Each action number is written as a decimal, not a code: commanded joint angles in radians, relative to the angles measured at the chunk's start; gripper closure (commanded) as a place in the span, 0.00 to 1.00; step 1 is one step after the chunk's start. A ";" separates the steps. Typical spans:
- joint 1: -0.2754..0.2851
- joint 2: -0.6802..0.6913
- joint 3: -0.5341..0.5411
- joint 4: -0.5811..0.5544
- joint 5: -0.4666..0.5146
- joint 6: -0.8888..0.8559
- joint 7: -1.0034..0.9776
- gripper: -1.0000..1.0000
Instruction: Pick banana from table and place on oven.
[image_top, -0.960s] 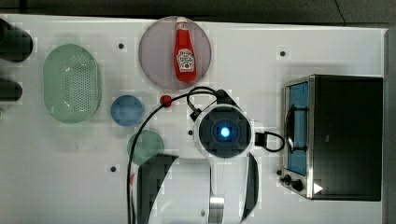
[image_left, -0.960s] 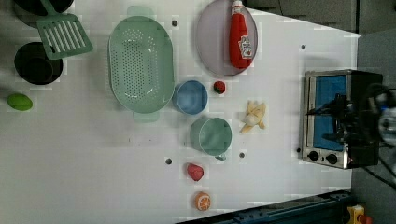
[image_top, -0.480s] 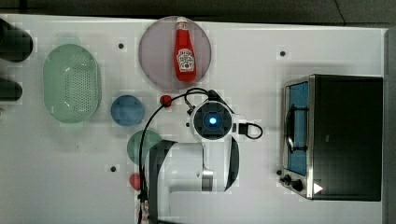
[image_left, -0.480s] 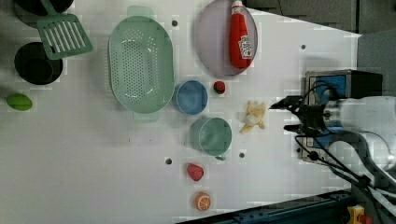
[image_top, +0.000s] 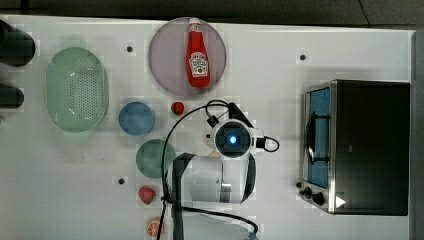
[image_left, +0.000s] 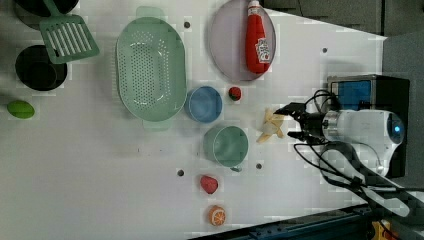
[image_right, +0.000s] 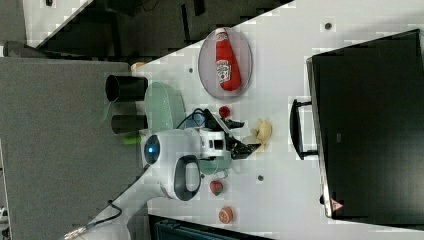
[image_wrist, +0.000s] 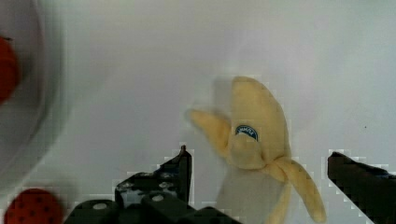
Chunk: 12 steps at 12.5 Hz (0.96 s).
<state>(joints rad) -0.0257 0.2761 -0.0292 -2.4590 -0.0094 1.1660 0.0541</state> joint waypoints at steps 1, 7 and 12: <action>-0.003 0.019 0.019 -0.026 -0.009 0.030 0.050 0.00; -0.002 0.053 0.021 -0.026 -0.009 0.059 0.050 0.53; -0.002 0.034 0.021 -0.007 -0.009 0.062 0.050 0.79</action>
<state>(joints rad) -0.0363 0.3354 -0.0071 -2.4785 -0.0015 1.2031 0.0574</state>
